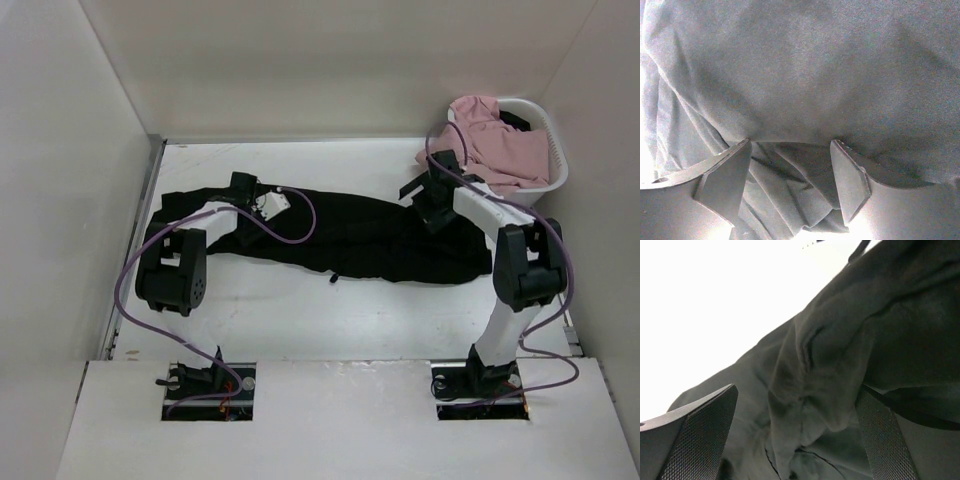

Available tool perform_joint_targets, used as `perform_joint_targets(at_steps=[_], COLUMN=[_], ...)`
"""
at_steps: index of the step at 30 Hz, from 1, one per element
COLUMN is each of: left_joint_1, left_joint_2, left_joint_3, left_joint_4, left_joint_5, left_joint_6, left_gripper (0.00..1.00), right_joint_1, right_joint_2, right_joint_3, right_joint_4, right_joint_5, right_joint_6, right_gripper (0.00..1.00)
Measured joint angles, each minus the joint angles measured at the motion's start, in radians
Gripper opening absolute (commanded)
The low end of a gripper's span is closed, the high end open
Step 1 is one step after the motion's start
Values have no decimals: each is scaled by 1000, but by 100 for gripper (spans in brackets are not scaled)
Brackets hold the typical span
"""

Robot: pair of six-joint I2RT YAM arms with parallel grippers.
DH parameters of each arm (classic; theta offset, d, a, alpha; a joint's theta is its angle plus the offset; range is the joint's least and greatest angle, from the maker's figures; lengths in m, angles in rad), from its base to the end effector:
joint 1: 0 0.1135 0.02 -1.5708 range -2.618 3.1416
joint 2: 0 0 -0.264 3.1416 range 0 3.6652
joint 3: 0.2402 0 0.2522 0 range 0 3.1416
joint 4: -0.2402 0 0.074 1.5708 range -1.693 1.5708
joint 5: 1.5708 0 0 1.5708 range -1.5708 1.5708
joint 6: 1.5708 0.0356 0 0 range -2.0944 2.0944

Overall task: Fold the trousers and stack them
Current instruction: Fold the trousers

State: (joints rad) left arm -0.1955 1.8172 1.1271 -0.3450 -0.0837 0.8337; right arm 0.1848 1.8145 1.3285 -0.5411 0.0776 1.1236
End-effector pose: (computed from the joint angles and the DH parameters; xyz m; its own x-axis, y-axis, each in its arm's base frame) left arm 0.3610 -0.0684 0.1657 -0.4546 0.8422 -0.2899 0.7266 0.5389 0.4263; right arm 0.3789 0.0680 0.2146 -0.4934 0.8223 -0.2835 0.6963 0.5688 0.4377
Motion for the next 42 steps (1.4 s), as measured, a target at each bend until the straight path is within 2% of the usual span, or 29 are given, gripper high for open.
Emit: perform_joint_targets(at_steps=[1,2,4,5,6,7,10,15,21,23,24,25,28,31,37,42], left_joint_1=[1,4,12,18,25,33,62,101,120,126,129,132,140,146,158,173], left_joint_2=[-3,-8,-18,-23,-28,-32,-40,-40,-40,-40,-40,-40,-40,-42,-45,-67], left_joint_3=[-5,-10,-24,-31,-36,-40,-48,-48,-47,-48,-48,-48,-48,-48,-52,-77], left_joint_4=[2,5,8,8,8,8,7,8,7,7,7,8,7,7,6,8], left_joint_5=[0,0,1,2,3,5,10,22,25,24,26,27,29,32,31,27], left_joint_6=[-4,-5,-11,-13,-14,-16,-20,-44,-73,-79,-82,-86,-95,-101,-102,-102], left_gripper=[64,64,64,64,64,64,64,64,64,64,64,64,64,64,64,64], right_joint_1=[-3,-9,-22,-30,-38,-46,-61,-11,176,220,235,247,262,247,256,219], right_joint_2=[13,19,20,17,10,-2,-56,-286,-624,-687,-705,-715,-752,-832,-1028,-994], right_joint_3=[12,18,10,-2,-23,-51,-144,-273,-380,-472,-526,-579,-719,-771,-756,-754], right_joint_4=[-4,-5,-4,2,8,11,4,-50,-97,-113,-129,-144,-196,-254,-257,-235], right_joint_5=[0,-2,-8,-11,-12,-12,-17,23,131,148,153,154,163,180,305,350], right_joint_6=[14,29,51,60,70,79,89,90,151,210,248,288,385,423,468,532], right_gripper=[97,80,33,17,6,0,0,0,3,10,21,38,100,100,100,100])
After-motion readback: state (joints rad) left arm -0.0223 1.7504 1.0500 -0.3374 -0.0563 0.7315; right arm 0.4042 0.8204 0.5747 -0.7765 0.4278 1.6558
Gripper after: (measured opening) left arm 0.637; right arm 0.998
